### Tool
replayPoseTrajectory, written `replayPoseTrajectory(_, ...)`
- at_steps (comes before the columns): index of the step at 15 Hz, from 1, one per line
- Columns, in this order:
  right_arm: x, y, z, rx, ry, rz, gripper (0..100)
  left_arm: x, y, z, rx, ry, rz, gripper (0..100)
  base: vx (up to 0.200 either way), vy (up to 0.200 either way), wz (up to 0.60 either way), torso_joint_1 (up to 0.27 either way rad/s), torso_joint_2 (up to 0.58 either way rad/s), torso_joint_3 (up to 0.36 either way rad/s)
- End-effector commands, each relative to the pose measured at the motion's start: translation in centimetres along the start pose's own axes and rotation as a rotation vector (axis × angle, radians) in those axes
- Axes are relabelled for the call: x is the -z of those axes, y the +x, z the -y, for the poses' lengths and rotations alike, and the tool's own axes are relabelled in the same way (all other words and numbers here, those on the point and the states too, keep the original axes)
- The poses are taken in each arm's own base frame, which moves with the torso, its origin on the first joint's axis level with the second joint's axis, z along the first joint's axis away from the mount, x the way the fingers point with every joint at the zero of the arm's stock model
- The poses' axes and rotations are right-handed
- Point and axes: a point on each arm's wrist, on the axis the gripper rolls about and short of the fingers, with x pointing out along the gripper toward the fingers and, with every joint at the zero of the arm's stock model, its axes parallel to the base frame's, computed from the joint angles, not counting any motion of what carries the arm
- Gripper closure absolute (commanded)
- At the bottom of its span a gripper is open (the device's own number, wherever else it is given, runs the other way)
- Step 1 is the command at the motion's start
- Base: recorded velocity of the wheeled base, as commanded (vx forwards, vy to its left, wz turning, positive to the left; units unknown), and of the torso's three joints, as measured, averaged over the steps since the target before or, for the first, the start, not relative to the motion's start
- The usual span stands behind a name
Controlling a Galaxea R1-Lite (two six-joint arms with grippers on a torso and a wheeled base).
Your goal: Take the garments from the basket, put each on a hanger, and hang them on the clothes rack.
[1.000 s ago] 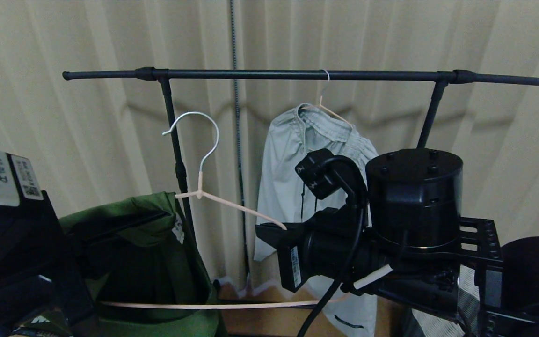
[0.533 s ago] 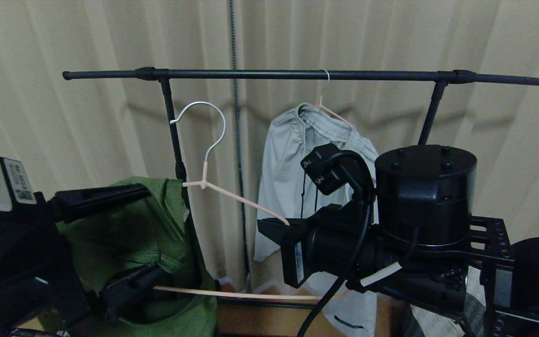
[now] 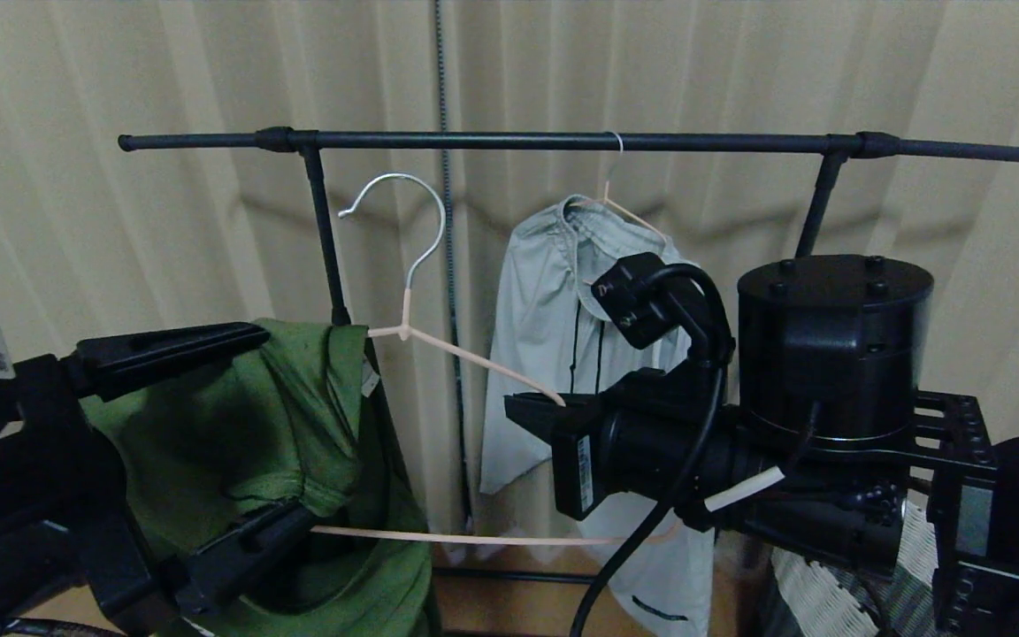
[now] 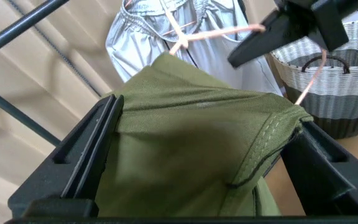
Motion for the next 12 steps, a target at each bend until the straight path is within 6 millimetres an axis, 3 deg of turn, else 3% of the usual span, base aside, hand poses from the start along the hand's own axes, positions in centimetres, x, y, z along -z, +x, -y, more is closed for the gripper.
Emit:
replayPoseTrajectory(1, -0.4, -1.0, 0.6, 0.015, 0.000, 0.020, 100, 0.1, 0.1, 0.0, 0.000, -0.001, -0.006, 0, 0.000, 0.000, 0.00, 0.000, 0.00, 0.000)
replayPoseTrajectory(4, -0.8, -2.0, 1.3, 0.034, -0.003, 0.038, 100, 1.0, 0.1, 0.5, 0.044, -0.001, -0.024, 0, 0.000, 0.000, 0.00, 0.000, 0.00, 0.000)
replayPoseTrajectory(12, -1.1, -3.2, 2.2, 0.058, 0.000, 0.057, 100, 0.4, 0.0, -0.4, -0.026, -0.031, 0.031, 0, 0.000, 0.000, 0.00, 0.000, 0.00, 0.000)
